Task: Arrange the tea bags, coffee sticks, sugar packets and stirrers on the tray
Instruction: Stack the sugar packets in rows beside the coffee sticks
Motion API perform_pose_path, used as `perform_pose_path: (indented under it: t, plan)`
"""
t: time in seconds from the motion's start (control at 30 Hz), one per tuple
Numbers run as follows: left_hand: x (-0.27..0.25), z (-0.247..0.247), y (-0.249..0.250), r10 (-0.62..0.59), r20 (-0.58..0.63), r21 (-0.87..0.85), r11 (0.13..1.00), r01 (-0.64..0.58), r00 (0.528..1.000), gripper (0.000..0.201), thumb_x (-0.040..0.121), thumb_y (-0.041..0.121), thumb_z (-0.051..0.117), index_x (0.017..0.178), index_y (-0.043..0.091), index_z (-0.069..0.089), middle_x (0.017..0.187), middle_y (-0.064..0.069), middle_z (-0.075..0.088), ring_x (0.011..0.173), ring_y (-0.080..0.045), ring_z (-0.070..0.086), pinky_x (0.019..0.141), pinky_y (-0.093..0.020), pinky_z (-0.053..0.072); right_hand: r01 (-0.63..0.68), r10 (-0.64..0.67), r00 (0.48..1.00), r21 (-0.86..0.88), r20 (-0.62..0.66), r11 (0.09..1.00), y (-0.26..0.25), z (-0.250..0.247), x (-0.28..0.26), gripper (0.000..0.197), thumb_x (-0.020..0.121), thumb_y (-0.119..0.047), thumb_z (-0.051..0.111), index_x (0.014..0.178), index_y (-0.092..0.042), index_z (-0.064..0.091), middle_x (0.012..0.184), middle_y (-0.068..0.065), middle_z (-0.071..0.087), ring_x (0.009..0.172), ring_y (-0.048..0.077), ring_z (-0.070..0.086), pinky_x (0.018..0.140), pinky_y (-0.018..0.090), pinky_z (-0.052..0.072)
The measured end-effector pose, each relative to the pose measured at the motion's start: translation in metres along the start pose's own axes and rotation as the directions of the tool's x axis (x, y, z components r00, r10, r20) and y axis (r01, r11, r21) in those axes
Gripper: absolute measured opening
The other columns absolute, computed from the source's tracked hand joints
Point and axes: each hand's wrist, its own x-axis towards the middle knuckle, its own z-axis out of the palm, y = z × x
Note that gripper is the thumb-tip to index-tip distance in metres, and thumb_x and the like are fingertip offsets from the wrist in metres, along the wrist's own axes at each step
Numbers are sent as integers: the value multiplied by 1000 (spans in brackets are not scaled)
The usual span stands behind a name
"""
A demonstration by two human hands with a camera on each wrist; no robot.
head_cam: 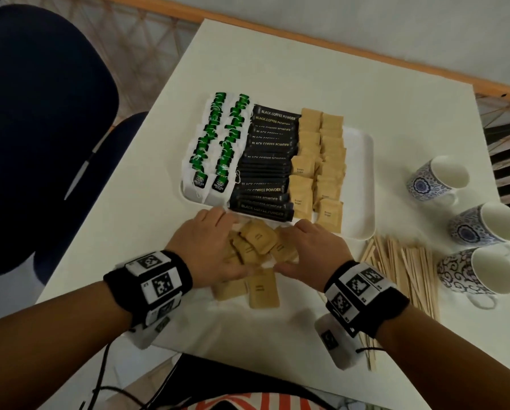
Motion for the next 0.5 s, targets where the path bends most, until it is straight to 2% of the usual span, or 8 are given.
perform_pose_path:
  t: [0.13, 0.2, 0.27, 0.37, 0.43, 0.5]
  plan:
    - [-15, 5, -4, -92, 104, 59, 995, 86, 990, 120, 47, 88, 60, 142, 25, 20, 132, 5, 30, 117, -18, 35, 91, -36, 44, -8, 8, 1000, -14, -2, 1000, -2, -1, -2, 68, 81, -60, 57, 138, -30, 37, 124, -5, 46, 113, 17, 48, 78, 30, 45]
    - [-18, 9, -2, -102, 134, 81, 993, 91, 986, 120, 48, 81, 66, 142, 25, 17, 132, 5, 27, 118, -18, 33, 90, -37, 45, 9, -9, 1000, -53, -4, 999, -6, -2, -1, 58, 85, -52, 54, 136, -26, 42, 121, -2, 49, 110, 19, 50, 74, 29, 43]
    - [-16, 11, 1, -103, 140, 34, 994, 99, 985, 112, 56, 70, 72, 143, 24, 17, 131, 3, 28, 118, -19, 34, 89, -37, 46, 24, -25, 1000, -95, -8, 995, -9, -2, -1, 47, 87, -42, 51, 129, -22, 48, 114, 1, 52, 103, 22, 53, 67, 29, 39]
    - [-10, 10, 4, -81, 135, -17, 996, 84, 988, 93, 68, 54, 72, 140, 22, 24, 129, 0, 33, 116, -21, 38, 88, -39, 47, 27, -31, 999, -116, -33, 993, -13, 1, -1, 36, 85, -29, 49, 118, -15, 53, 107, 5, 54, 93, 26, 57, 64, 29, 36]
    - [-7, 9, 7, -70, 149, -3, 997, 71, 986, 75, 72, 46, 69, 131, 20, 32, 122, -2, 34, 112, -21, 39, 81, -36, 47, 41, -45, 999, -121, -30, 992, -13, 3, -2, 39, 86, -26, 46, 124, -16, 51, 110, 5, 56, 95, 27, 57, 66, 29, 39]
    - [-5, 8, 11, -78, 155, -7, 997, 80, 985, 66, 72, 41, 68, 125, 18, 35, 117, -2, 35, 109, -21, 40, 77, -34, 46, 57, -61, 998, -123, -25, 991, -11, 2, -3, 47, 88, -25, 44, 134, -18, 44, 117, 6, 56, 101, 27, 56, 74, 32, 45]
